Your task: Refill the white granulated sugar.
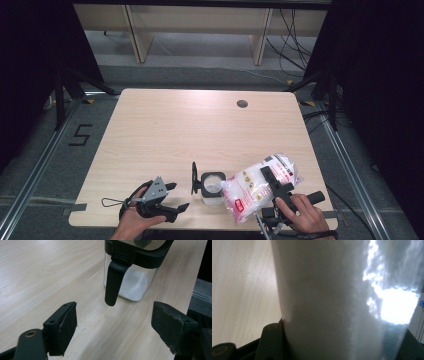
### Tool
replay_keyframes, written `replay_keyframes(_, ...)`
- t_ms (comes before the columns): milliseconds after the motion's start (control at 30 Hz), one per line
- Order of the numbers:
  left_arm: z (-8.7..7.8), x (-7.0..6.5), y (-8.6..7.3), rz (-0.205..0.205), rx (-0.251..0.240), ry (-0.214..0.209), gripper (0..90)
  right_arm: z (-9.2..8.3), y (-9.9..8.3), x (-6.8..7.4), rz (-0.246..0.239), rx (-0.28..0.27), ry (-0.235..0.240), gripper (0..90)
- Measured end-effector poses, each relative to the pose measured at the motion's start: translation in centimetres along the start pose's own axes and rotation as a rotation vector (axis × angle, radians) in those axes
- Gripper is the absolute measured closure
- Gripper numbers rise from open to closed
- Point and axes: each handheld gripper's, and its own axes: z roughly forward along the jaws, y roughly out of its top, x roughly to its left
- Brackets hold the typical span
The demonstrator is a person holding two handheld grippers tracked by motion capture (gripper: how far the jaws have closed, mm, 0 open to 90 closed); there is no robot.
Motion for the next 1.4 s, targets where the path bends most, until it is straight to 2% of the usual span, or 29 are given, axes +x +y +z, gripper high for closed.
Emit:
replay_keyframes(67,-0.01,0.00,-0.01,-0.001,-0.001,0.000,20.3,0.05,0.05,-0.15,-0.026,-0.010,-0.012,44.1)
replay_keyframes(100,-0.05,0.08,-0.01,0.007,0.006,0.004,20.3,0.05,0.05,-0.15,-0.026,-0.010,-0.012,44.1)
replay_keyframes(133,-0.10,0.23,0.05,0.033,0.005,0.005,20.3,0.08,0.03,0.08,-0.004,-0.006,-0.005,44.1)
replay_keyframes(167,-0.10,0.23,0.05,0.033,0.005,0.005,20.2,0.08,0.03,0.08,-0.004,-0.006,-0.005,44.1)
replay_keyframes(200,-0.09,0.25,0.04,0.035,0.003,0.005,20.3,0.12,0.06,-0.10,-0.028,-0.011,-0.008,44.1)
replay_keyframes(233,-0.09,0.25,0.04,0.035,0.003,0.005,20.3,0.12,0.06,-0.10,-0.028,-0.011,-0.008,44.1)
replay_keyframes(267,-0.10,0.24,0.04,0.033,0.005,0.006,20.3,0.00,0.03,0.14,0.004,0.007,-0.005,44.2)
replay_keyframes(300,-0.10,0.24,0.04,0.033,0.005,0.006,20.3,0.00,0.03,0.14,0.004,0.007,-0.005,44.2)
replay_keyframes(333,-0.05,0.03,-0.03,-0.001,0.005,0.005,20.3,0.01,0.05,0.12,0.001,0.006,-0.006,44.2)
replay_keyframes(367,-0.05,0.03,-0.03,-0.001,0.005,0.005,20.3,0.01,0.05,0.12,0.001,0.006,-0.006,44.2)
replay_keyframes(400,-0.02,-0.09,-0.03,-0.003,0.003,0.007,20.3,0.11,0.07,-0.08,-0.028,-0.012,-0.010,44.2)
replay_keyframes(433,-0.02,-0.09,-0.03,-0.003,0.003,0.007,20.3,0.11,0.07,-0.08,-0.028,-0.012,-0.010,44.2)
replay_keyframes(467,-0.02,-0.01,0.01,0.017,0.005,0.009,20.3,0.10,0.08,-0.11,-0.031,-0.014,-0.013,44.2)
replay_keyframes(500,0.00,0.06,0.03,0.028,0.005,0.006,20.3,0.04,0.10,-0.01,-0.013,-0.010,-0.014,44.2)
replay_keyframes(567,-0.01,0.07,0.05,0.027,0.006,0.006,20.3,0.03,0.09,0.00,-0.010,-0.010,-0.016,44.2)
replay_keyframes(600,-0.03,0.08,0.05,0.028,0.007,0.006,20.3,-0.01,0.06,0.17,0.010,-0.005,-0.016,44.3)
replay_keyframes(667,-0.03,0.09,0.04,0.027,0.006,0.006,20.3,0.07,0.06,-0.08,-0.021,-0.020,-0.034,44.3)
replay_keyframes(733,-0.03,0.09,0.03,0.028,0.006,0.007,20.3,0.07,0.05,0.02,-0.016,-0.012,-0.039,44.3)
replay_keyframes(767,-0.02,0.03,0.01,0.020,0.006,0.008,20.3,0.08,0.01,0.09,-0.009,-0.009,-0.022,44.3)
replay_keyframes(800,-0.02,0.08,0.03,0.031,0.006,0.008,20.3,0.08,0.00,0.09,-0.011,-0.009,-0.023,44.3)
replay_keyframes(933,-0.02,0.04,0.03,0.030,0.005,0.009,20.3,0.05,0.03,-0.03,-0.031,-0.018,-0.030,44.3)
replay_keyframes(1067,-0.04,0.08,0.03,0.030,0.005,0.009,20.3,0.01,0.02,0.10,-0.018,-0.010,-0.024,44.4)
replay_keyframes(1133,-0.06,0.10,0.03,0.030,0.007,0.009,20.3,0.03,-0.02,0.04,-0.029,-0.010,-0.025,44.4)
replay_keyframes(1167,-0.04,-0.04,-0.03,0.005,0.007,0.012,20.3,-0.02,0.00,0.00,-0.029,-0.001,-0.014,44.4)
replay_keyframes(1400,-0.04,-0.04,-0.03,0.013,0.006,0.013,20.3,-0.05,-0.04,0.02,-0.023,-0.007,-0.030,44.4)
